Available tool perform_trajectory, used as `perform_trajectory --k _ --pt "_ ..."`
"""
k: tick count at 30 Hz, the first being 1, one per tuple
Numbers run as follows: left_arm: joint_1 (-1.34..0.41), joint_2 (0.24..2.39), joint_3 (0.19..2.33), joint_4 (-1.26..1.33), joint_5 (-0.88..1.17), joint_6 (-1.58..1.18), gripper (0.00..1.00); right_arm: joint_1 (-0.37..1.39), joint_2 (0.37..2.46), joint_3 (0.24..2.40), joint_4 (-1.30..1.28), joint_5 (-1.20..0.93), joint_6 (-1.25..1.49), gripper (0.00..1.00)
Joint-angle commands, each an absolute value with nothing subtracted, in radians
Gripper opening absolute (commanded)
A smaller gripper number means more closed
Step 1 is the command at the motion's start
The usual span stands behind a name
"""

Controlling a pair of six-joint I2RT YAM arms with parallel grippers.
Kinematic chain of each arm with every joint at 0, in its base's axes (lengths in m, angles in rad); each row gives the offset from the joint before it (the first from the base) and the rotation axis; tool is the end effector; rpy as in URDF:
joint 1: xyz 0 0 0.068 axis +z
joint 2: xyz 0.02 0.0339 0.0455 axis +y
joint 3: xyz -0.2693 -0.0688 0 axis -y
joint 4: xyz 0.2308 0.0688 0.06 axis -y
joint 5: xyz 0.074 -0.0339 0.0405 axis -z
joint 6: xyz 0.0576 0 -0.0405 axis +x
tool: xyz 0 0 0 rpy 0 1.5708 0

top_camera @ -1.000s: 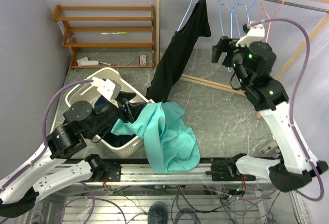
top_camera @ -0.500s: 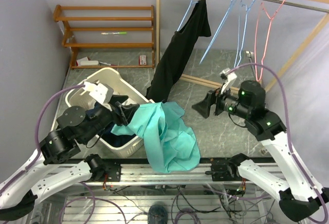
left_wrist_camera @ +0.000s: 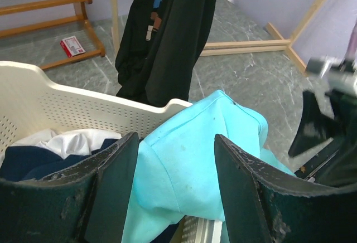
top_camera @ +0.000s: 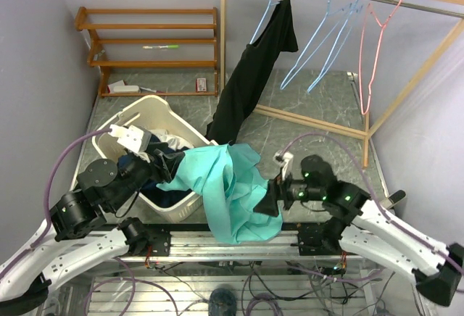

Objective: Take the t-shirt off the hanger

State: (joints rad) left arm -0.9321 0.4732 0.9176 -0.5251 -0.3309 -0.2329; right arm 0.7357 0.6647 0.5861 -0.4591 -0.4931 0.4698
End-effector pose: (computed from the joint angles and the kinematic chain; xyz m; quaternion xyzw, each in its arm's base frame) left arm 0.0692 -0.0619 0.3793 0.1434 0.7194 -0.2668 0.6251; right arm 0.0929 0.1209 0.2574 -0.2313 0.8198 0.4463 0.2742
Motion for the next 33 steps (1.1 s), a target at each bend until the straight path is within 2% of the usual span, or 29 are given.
perform_trajectory --k 1,7,14,17,24,26,30,33 --pt "-0.934 0.454 0.905 -0.554 -0.366 -0.250 0.67 0.960 0.722 0.507 -0.336 -0.252 0.589 0.80" --pt "-0.933 0.451 0.902 -0.566 -0.367 -0.252 0.67 1.162 0.910 0.528 -0.345 0.084 0.609 0.84" --pt "-0.933 0.457 0.901 -0.571 -0.359 -0.254 0.67 1.184 1.058 0.565 -0.325 0.357 0.645 0.89" --pt "-0.933 0.456 0.899 -0.571 -0.358 -0.253 0.67 1.184 1.138 0.580 -0.288 0.379 0.632 0.90" --pt "-0.934 0.451 0.899 -0.573 -0.359 -0.258 0.67 1.184 1.296 0.619 -0.207 0.277 0.610 0.88" --pt "-0.934 0.444 0.897 -0.572 -0.360 -0.260 0.67 1.184 1.323 0.620 -0.201 0.267 0.619 0.86" --pt "-0.933 0.435 0.896 -0.572 -0.364 -0.261 0.67 1.182 1.358 0.613 -0.187 0.255 0.635 0.68" --pt "-0.934 0.433 0.896 -0.574 -0.365 -0.263 0.67 1.180 1.386 0.616 -0.184 0.235 0.637 0.60"
